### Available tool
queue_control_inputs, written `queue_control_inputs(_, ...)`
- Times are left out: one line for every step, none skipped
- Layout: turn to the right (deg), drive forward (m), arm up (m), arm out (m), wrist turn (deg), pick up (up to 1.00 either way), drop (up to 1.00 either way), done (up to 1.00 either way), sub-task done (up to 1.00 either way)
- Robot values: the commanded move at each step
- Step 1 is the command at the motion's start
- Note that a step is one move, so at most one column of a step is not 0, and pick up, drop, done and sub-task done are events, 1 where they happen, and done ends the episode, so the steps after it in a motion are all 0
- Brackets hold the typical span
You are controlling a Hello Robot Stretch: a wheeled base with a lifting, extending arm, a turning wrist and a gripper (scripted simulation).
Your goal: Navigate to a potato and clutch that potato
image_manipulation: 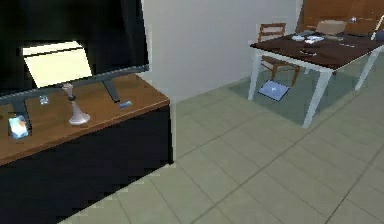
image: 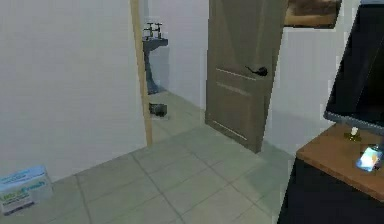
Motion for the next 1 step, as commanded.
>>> queue_control_inputs(0.0, 1.00, 0.00, 0.00, 0.0, 0.00, 0.00, 0.00, 0.00)
